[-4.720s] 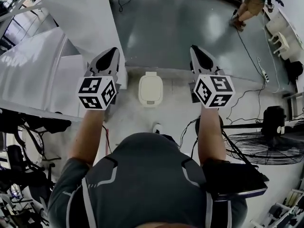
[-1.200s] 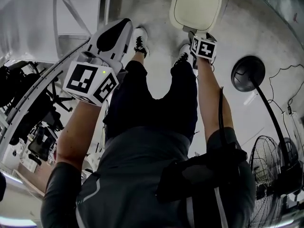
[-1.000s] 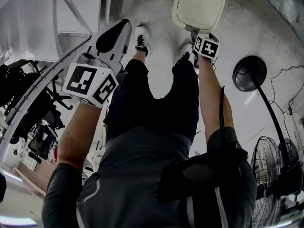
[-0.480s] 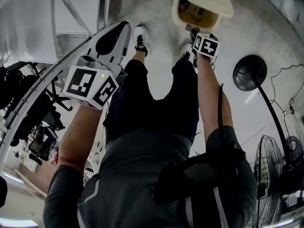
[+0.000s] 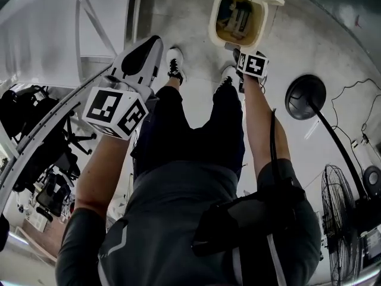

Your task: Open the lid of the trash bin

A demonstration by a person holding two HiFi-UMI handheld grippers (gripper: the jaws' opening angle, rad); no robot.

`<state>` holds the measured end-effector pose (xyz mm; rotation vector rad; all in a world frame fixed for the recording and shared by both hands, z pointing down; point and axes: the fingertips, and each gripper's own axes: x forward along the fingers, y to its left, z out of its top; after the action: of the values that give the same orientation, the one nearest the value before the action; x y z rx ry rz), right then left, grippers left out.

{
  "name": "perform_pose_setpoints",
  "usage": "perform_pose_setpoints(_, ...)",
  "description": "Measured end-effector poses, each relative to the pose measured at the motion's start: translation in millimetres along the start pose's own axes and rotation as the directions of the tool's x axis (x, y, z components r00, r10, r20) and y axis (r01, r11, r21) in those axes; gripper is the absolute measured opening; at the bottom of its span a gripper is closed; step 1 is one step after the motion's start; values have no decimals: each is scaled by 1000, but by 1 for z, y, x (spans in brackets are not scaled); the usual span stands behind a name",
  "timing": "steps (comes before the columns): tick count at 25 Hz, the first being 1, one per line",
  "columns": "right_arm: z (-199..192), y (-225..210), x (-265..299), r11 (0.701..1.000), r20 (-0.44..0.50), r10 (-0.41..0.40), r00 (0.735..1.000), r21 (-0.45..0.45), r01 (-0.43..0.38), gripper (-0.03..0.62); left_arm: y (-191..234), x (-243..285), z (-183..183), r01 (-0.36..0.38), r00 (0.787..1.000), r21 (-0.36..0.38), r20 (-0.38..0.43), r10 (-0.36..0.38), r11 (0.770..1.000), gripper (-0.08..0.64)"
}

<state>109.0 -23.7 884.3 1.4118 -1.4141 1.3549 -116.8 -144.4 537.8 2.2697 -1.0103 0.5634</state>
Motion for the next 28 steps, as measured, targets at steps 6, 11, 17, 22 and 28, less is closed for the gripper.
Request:
perform_pose_setpoints(6, 38, 9, -78, 1000, 110, 8, 994, 10, -9, 380, -22, -14, 49, 55, 997, 20, 52, -56, 998, 11)
perform_pose_setpoints(11, 68, 16, -157, 999, 228, 39, 973, 18, -44, 321, -44, -31, 86, 101, 991, 47, 88, -105, 994, 11)
perform_pose_setpoints(17, 101, 14, -255, 998, 371, 23, 928, 44, -42, 215, -71, -47, 133, 163, 975, 117, 130, -178, 980, 11)
perform_pose_setpoints(22, 116, 14, -340, 997, 492, 30, 870, 49, -62, 162, -89, -64, 167, 190, 961, 170, 169, -218, 967, 11)
perform_pose_setpoints(28, 128, 27, -431, 998, 594, 58, 803, -36, -45, 104, -111, -92, 201, 209, 948, 174, 207, -243, 962, 9)
